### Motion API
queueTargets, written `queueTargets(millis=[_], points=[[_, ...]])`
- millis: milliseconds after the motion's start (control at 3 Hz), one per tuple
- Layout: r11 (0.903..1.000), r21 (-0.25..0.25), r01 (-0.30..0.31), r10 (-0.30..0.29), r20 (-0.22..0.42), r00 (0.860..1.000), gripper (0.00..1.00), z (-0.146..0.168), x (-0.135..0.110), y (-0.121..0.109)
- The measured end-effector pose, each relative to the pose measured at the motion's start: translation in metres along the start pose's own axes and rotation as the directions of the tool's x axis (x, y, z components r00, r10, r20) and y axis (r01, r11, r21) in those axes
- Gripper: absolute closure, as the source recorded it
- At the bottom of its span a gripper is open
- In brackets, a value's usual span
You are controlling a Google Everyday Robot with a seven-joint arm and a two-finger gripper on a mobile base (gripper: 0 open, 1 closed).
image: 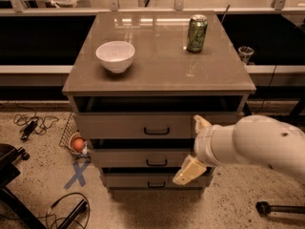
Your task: Open top drawer
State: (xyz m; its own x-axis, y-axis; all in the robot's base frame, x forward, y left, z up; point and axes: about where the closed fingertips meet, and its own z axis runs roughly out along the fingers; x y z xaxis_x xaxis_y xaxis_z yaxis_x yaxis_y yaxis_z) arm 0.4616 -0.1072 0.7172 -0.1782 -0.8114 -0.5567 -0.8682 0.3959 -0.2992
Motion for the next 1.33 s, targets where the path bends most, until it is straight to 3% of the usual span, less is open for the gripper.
queueTargets(millis=[333, 667, 1333], points=[[0.9989, -0.019, 0.043, -0.043, 0.009, 0.999, 0.00, 0.063, 0.016, -0.039], [0.9987, -0.020, 0.047, -0.047, 0.010, 0.999, 0.00, 0.063, 0.014, -0.040], [0.9908, -0.038, 0.130, -0.130, 0.013, 0.991, 0.00, 0.057, -0.019, -0.065]])
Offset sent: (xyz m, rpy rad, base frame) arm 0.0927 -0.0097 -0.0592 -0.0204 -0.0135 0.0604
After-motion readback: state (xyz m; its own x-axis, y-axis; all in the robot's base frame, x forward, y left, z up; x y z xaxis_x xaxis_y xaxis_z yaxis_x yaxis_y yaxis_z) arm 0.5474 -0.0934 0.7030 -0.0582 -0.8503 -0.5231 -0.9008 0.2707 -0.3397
